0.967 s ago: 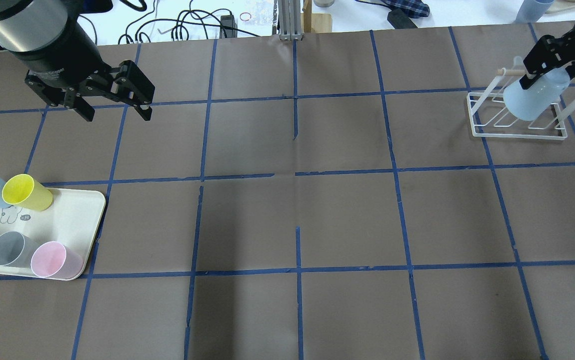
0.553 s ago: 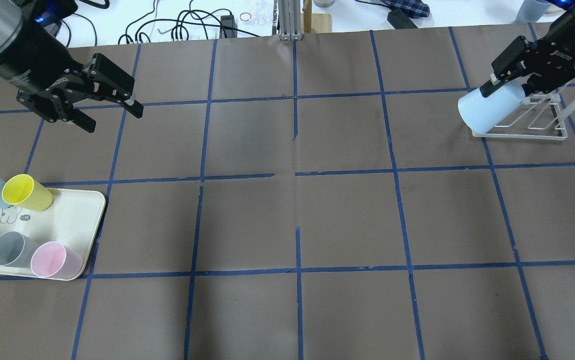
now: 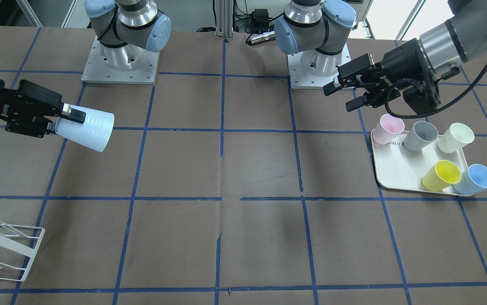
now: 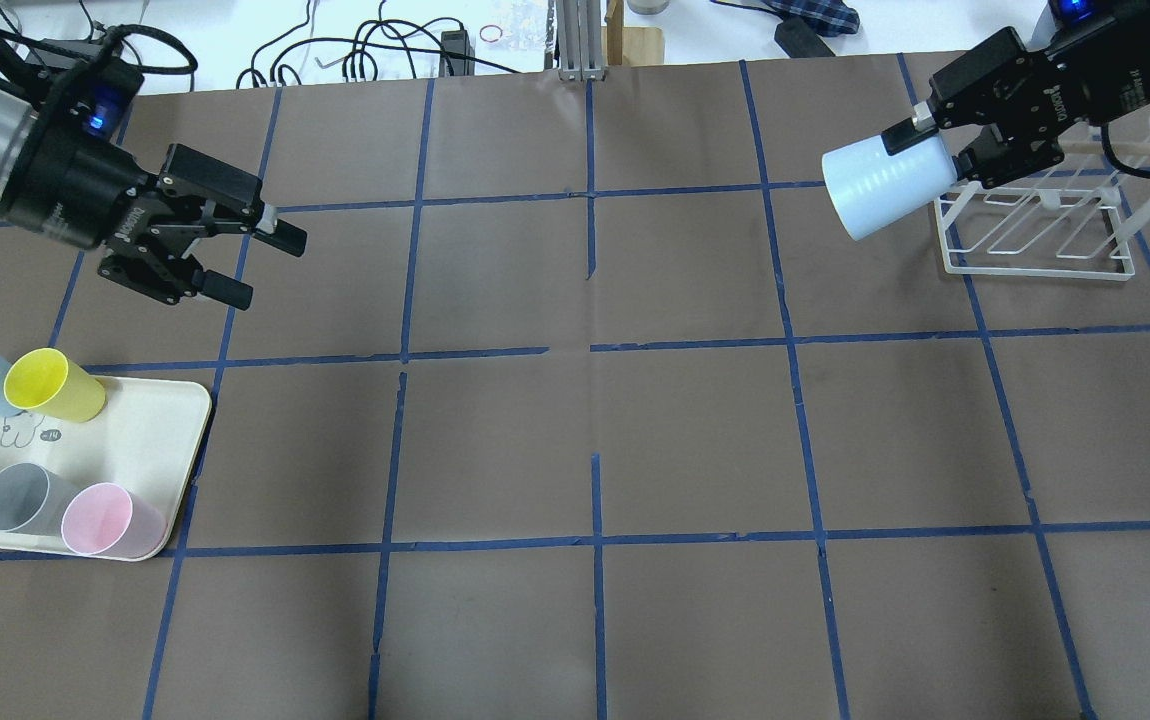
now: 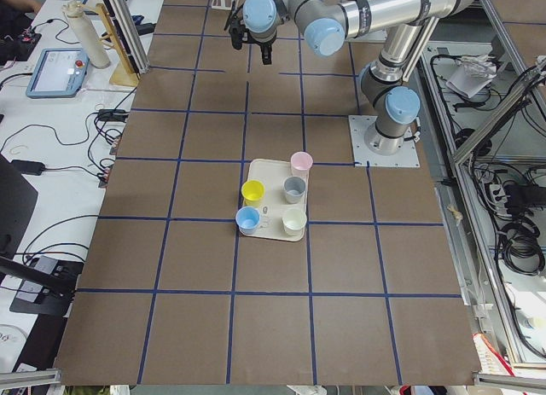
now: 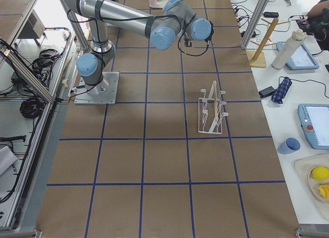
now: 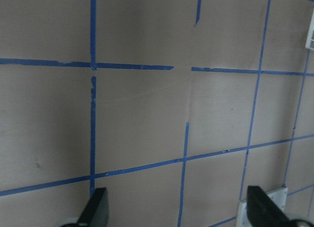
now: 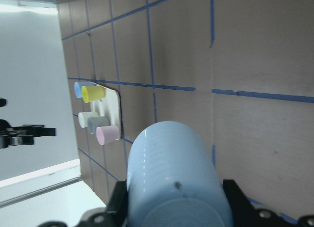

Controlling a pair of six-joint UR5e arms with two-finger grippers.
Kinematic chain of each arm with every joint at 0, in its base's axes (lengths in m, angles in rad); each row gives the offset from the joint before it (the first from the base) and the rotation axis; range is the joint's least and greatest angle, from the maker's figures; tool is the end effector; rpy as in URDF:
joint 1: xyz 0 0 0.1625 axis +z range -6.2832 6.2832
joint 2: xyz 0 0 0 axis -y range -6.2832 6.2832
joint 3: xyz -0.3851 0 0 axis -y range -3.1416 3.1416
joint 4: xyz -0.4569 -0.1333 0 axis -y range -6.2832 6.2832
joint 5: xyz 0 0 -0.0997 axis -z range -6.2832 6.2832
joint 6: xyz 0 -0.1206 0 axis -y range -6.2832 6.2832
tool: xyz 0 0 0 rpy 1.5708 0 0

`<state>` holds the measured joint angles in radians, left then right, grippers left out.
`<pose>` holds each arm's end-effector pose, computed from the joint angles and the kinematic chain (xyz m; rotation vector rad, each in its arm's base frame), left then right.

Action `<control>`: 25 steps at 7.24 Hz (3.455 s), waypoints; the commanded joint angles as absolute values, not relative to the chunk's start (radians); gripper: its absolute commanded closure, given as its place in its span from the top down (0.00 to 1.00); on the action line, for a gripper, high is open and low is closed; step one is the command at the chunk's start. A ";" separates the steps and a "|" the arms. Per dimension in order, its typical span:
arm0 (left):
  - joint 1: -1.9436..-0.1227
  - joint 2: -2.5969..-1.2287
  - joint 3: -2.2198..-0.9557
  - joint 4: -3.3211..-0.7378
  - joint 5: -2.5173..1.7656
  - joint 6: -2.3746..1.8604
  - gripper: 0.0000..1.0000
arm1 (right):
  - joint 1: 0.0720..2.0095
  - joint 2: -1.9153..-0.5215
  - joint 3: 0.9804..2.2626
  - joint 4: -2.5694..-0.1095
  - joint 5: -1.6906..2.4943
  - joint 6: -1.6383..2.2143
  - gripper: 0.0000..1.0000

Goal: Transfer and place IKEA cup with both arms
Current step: 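Lift the cup out of the rack with the right gripper while the left arm rises, then carry the cup toward the left gripper while the left gripper reaches its open end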

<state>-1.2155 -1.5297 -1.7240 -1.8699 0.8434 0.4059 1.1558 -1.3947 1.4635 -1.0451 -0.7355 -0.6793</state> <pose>-0.0285 -0.5370 0.3737 0.1255 -2.3247 -0.1212 -0.0222 -0.6028 0.3874 0.0064 2.1609 0.0658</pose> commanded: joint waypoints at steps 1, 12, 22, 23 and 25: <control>-1.256 -1.548 -1.866 -1.862 0.520 0.411 1.00 | 1.167 -1.410 1.468 -0.928 -0.570 -0.756 0.49; -1.529 -1.565 -1.936 -1.829 -0.107 0.179 1.00 | 1.394 -1.555 1.489 -0.785 -0.379 -0.764 0.48; -1.595 -1.542 -1.963 -1.819 -0.110 0.216 0.43 | 1.396 -1.555 1.489 -0.785 -0.377 -0.762 0.51; -1.595 -1.542 -1.962 -1.819 -0.110 0.215 0.26 | 1.396 -1.555 1.500 -0.787 -0.377 -0.762 0.52; -1.588 -1.540 -1.956 -1.818 -0.110 0.212 0.00 | 1.396 -1.555 1.508 -0.787 -0.377 -0.762 0.52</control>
<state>-1.5910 -1.5408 -1.9595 -1.8181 -0.1110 0.2141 1.3959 -1.5553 1.5040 -0.7868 -0.3778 -0.7624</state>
